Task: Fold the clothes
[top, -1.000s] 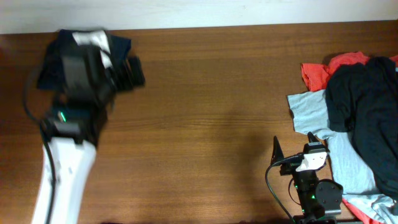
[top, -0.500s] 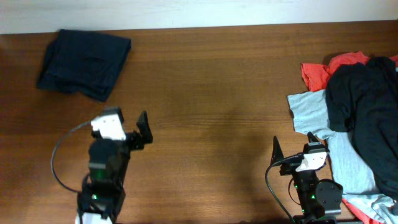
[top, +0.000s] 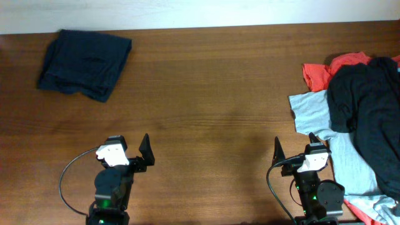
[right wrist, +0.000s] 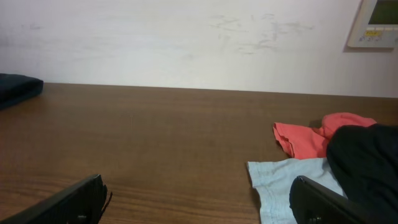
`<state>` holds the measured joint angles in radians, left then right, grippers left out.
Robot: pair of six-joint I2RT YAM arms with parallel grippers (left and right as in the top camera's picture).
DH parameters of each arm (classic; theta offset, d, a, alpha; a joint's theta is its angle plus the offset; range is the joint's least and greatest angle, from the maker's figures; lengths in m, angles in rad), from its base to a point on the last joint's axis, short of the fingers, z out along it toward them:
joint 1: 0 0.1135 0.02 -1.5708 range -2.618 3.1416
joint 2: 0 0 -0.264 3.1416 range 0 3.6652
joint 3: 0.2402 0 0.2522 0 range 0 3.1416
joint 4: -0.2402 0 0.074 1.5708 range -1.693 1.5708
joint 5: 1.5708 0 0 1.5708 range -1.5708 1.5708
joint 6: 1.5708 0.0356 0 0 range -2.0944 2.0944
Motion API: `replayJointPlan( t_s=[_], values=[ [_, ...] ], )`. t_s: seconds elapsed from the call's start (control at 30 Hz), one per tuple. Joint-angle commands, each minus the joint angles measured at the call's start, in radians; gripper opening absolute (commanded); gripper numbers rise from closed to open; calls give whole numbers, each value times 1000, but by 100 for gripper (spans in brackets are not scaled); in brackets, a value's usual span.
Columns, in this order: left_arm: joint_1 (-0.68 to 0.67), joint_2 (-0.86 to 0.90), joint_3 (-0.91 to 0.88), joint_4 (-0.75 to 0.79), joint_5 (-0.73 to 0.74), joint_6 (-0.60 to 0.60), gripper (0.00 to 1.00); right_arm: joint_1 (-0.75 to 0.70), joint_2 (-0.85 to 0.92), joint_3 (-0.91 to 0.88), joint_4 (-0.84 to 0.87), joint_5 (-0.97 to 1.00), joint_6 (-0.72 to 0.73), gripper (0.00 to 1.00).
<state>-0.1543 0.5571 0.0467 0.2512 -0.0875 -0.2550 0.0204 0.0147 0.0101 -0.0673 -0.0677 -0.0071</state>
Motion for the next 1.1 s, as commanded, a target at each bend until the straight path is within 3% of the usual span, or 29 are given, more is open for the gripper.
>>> replayJointPlan(
  t_s=[0.0, 0.23, 0.6, 1.07],
  values=[
    [5, -54, -38, 4, -7, -3, 99, 7, -9, -5, -6, 13, 5, 99],
    [55, -153, -38, -54, -7, -3, 99, 7, -9, -5, -5, 13, 5, 99],
    [100, -385, -38, -327, -15, 0, 99, 7, -9, -5, -6, 13, 5, 99],
    [127, -491, -38, -323, -26, 85, 99, 7, -9, -5, -6, 13, 5, 98]
  ],
)
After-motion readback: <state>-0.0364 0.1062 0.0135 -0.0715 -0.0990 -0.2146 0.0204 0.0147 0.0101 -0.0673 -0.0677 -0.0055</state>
